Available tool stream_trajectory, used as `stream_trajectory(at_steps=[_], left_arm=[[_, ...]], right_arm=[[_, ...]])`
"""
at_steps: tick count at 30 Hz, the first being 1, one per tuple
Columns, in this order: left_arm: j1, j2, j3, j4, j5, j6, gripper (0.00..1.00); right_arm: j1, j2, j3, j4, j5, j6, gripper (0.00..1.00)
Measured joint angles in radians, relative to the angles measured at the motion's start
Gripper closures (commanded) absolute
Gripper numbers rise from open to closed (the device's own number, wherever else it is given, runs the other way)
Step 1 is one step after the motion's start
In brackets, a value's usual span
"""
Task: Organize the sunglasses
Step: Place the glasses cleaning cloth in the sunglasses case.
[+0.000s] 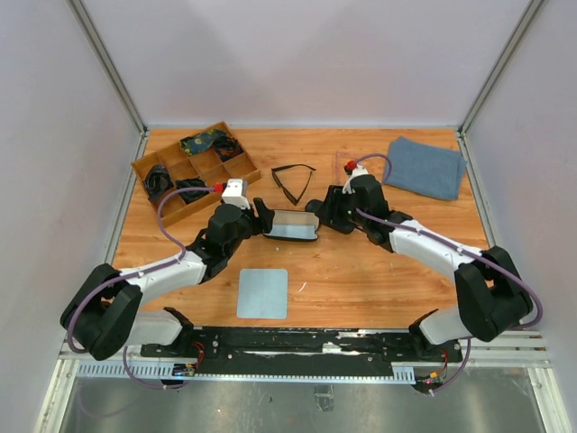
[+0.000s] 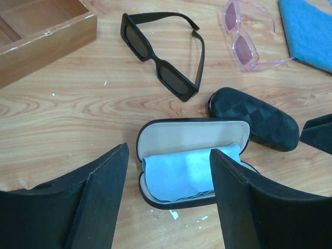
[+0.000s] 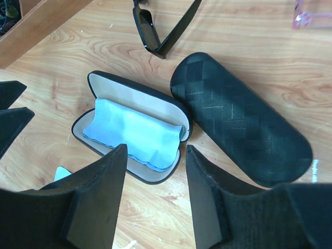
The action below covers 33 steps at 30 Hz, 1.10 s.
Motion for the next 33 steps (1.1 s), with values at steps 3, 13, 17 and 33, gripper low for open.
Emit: stream_trajectory(at_steps=[3,13,17,33], left_arm=[[0.000,-0.031,0.000,-0.022,-0.008,-0.003,0.24],[0.000,-0.129,-0.055,-0.066,-0.035,-0.049,0.00],[0.000,-0.185,-0.077,-0.098,-0.060,-0.059,0.00],[0.000,-0.341,-0.124,-0.141,-0.082,-0.085,0.00]], right_arm=[[0.000,-0.042,0.000,-0.022,0.016,-0.035,0.40],[0.000,-0.100,0.000,-0.111,0.041,-0.135,0.34],[0.000,-0.104,0.000,-0.129,0.040,-0.158,0.34],[0.011,0.344,0.562,-0.293,-0.043,-0.351,0.36]])
